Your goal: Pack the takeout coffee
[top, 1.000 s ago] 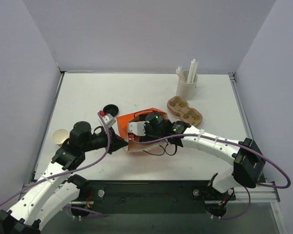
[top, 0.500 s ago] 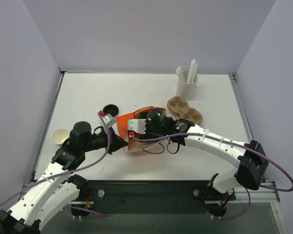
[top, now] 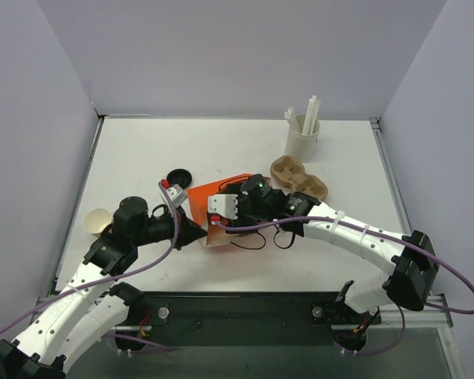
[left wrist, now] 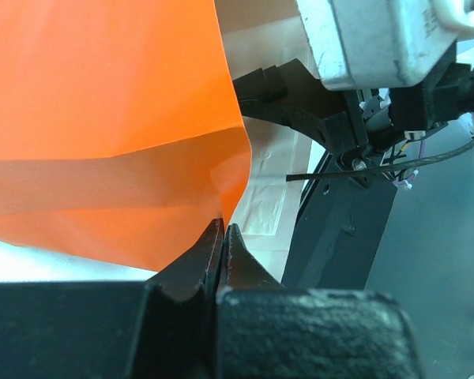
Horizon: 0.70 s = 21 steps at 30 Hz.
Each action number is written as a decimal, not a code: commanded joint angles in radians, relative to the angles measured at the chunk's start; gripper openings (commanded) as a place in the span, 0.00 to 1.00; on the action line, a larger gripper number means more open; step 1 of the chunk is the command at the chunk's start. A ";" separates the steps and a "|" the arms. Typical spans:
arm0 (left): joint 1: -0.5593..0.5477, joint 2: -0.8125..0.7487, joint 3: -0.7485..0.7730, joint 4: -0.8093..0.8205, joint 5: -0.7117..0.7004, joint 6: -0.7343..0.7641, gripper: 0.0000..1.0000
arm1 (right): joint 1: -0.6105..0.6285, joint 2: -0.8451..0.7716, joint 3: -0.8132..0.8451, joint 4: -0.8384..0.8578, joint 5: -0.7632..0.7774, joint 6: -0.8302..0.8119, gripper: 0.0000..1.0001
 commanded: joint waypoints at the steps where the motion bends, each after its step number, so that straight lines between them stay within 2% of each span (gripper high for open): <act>1: -0.006 -0.008 0.012 0.010 0.023 -0.014 0.00 | 0.015 0.004 -0.017 0.101 -0.013 -0.015 0.35; 12: -0.004 -0.009 0.002 0.016 0.011 -0.030 0.00 | 0.038 0.042 -0.082 0.215 0.039 -0.054 0.35; 21: -0.006 0.000 0.003 0.016 0.003 -0.040 0.00 | 0.073 0.093 -0.096 0.334 0.181 -0.052 0.34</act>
